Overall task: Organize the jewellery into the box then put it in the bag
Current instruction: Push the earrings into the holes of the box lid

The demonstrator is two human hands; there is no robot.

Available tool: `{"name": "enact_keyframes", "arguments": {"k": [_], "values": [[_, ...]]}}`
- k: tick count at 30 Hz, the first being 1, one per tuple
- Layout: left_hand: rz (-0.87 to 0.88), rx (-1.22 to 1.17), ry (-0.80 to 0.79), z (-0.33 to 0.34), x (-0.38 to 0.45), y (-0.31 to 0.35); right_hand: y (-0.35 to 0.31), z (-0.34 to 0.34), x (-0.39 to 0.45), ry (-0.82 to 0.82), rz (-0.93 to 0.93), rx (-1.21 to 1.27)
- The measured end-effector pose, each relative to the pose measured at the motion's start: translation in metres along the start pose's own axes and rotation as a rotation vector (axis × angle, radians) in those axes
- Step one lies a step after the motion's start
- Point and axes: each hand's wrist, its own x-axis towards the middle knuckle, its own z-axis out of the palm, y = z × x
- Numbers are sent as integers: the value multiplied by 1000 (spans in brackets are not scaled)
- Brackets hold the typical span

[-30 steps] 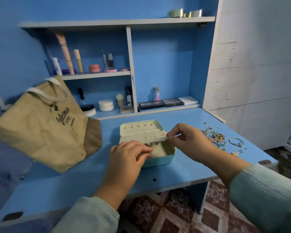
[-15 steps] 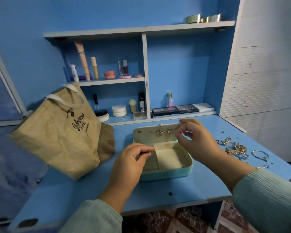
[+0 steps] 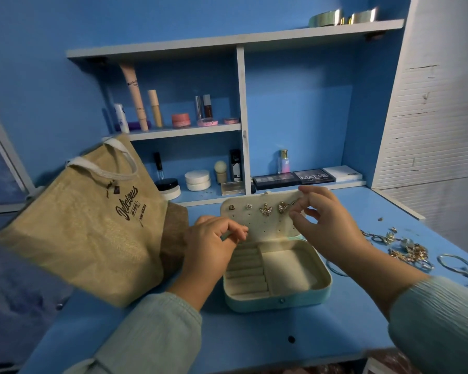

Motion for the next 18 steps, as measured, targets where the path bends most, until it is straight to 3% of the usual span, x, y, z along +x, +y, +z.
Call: {"name": "enact_keyframes", "arguments": {"k": [6,18], "values": [[123,-4,-6,6,13,-18,3,3,6,6,-3,-40],[145,-28,24,18,23,-29,9,8,7,47,-41,-72]]}}
